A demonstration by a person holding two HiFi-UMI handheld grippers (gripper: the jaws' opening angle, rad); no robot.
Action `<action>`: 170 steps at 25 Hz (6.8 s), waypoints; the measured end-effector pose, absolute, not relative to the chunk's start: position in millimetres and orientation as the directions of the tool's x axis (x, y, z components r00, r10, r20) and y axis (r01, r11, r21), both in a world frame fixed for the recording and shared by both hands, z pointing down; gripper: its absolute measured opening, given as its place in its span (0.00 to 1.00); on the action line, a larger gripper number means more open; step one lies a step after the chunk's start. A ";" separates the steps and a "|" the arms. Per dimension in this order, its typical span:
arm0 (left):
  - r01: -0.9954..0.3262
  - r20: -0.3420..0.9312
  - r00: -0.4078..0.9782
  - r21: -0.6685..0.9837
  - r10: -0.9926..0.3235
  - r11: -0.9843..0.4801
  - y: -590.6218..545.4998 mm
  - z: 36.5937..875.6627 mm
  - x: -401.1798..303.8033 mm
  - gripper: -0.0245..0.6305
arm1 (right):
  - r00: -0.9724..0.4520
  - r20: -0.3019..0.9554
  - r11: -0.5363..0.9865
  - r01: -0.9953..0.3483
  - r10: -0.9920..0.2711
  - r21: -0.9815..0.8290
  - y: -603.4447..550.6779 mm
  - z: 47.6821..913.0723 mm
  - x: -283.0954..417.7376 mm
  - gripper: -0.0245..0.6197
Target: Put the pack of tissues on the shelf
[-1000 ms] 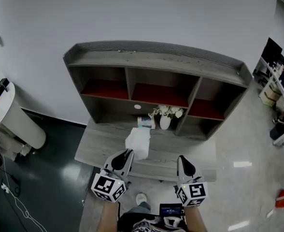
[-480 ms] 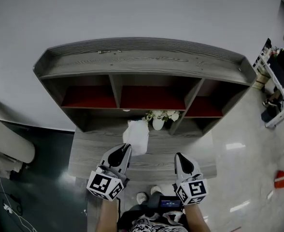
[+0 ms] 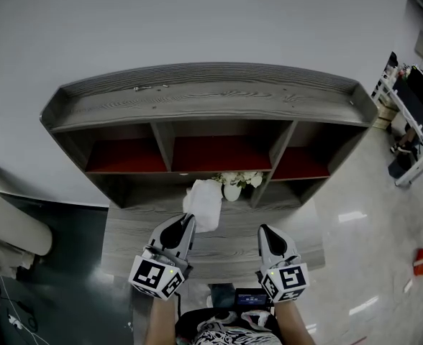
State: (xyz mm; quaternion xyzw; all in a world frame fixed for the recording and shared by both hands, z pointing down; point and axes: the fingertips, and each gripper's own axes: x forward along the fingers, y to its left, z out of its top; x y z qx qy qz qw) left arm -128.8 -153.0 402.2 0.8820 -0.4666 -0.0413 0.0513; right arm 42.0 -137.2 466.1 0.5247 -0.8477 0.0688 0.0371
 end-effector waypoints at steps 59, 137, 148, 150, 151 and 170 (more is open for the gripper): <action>-0.768 -0.038 0.637 0.052 -0.770 -0.639 -271.3 378.1 -97.8 0.06 | -0.405 0.136 0.392 -0.913 -0.904 -0.110 -239.9 464.3 54.5 0.05; -0.850 0.033 0.512 0.166 -0.858 -0.501 -255.9 413.5 -115.6 0.34 | -0.471 0.112 0.462 -0.882 -0.875 -0.094 -216.1 454.8 46.8 0.04; -0.832 0.023 0.529 0.209 -0.848 -0.514 -202.3 419.2 -120.1 0.10 | -0.474 0.090 0.467 -0.880 -0.876 -0.088 -177.2 448.7 43.4 0.05; -0.838 0.023 0.520 0.206 -0.854 -0.505 -194.8 418.8 -124.2 0.09 | -0.467 0.086 0.460 -0.883 -0.880 -0.094 -171.2 447.7 43.1 0.05; -0.841 0.028 0.515 0.206 -0.857 -0.500 -191.4 419.8 -126.0 0.08 | -0.466 0.084 0.459 -0.883 -0.881 -0.094 -168.4 446.8 42.3 0.04; -0.845 0.158 0.526 0.214 -0.836 -0.491 -141.4 460.9 -124.2 0.05 | -0.473 0.100 0.467 -0.881 -0.875 -0.075 -127.6 452.3 40.0 0.05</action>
